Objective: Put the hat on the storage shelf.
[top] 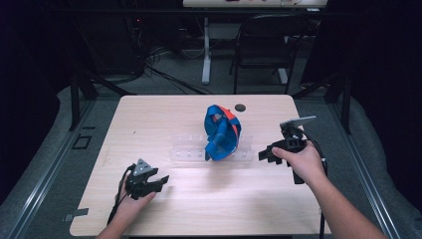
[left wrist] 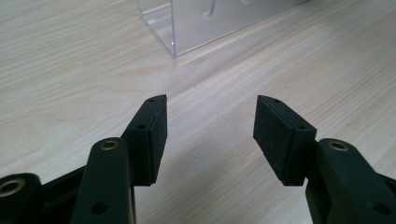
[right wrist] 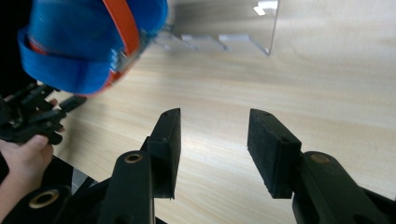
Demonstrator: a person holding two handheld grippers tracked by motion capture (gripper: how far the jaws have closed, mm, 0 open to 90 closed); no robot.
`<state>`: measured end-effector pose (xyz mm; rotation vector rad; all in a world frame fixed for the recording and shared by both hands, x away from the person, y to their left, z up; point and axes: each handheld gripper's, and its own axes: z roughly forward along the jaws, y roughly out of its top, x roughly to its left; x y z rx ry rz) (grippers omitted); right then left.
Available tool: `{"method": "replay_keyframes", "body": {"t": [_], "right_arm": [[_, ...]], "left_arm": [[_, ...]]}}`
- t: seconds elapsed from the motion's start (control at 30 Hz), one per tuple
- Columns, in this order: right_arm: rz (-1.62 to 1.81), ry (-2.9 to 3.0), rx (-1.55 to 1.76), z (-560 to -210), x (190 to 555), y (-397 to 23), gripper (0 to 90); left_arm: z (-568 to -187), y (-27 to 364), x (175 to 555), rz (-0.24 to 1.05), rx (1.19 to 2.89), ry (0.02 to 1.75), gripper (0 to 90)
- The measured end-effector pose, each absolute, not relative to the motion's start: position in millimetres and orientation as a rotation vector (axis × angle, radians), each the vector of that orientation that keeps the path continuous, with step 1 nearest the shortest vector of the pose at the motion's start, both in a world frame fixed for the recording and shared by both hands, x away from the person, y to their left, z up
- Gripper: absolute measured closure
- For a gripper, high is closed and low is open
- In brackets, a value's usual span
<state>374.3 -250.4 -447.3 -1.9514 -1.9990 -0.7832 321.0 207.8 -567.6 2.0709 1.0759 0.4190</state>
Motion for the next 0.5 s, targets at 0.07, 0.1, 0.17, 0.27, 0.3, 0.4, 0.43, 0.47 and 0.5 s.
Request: {"method": "replay_keyframes", "body": {"t": [0.07,0.1,0.17,0.27,0.3,0.4,0.43,0.47,0.5], "right_arm": [[-0.771,-1.985,-1.962,-460.8,367.3,-251.3,54.9],[-0.764,-1.98,-1.961,-465.8,365.1,-252.3,54.6],[-0.762,-1.989,-1.956,-472.5,361.5,-254.3,54.3],[-0.78,-2.038,-1.956,-482.7,352.6,-255.6,54.2],[-0.786,-2.043,-1.958,-484.2,350.1,-255.4,54.2],[-0.862,-2.028,-1.942,-493.3,340.9,-255.5,54.3],[-0.887,-2.016,-1.935,-496.7,338.3,-255.6,54.5],[-0.914,-2.004,-1.935,-500.5,335.5,-255.9,54.6],[-0.938,-1.982,-1.938,-505.0,333.1,-255.9,54.6]], "left_arm": [[-567.7,207.6,321.0,0.42,2.073,1.075,45.2],[-567.7,207.7,321.1,0.42,2.074,1.075,45.2],[-567.8,207.8,321.3,0.42,2.076,1.073,45.2],[-567.9,207.8,321.3,0.419,2.076,1.073,45.2],[-567.9,207.9,321.3,0.42,2.077,1.074,45.2],[-567.9,208.1,321.6,0.418,2.075,1.075,45.2],[-568.0,208.0,321.6,0.419,2.076,1.075,45.2],[-568.0,207.9,321.6,0.418,2.076,1.076,45.2],[-568.1,207.8,321.6,0.419,2.075,1.076,45.2]]}}
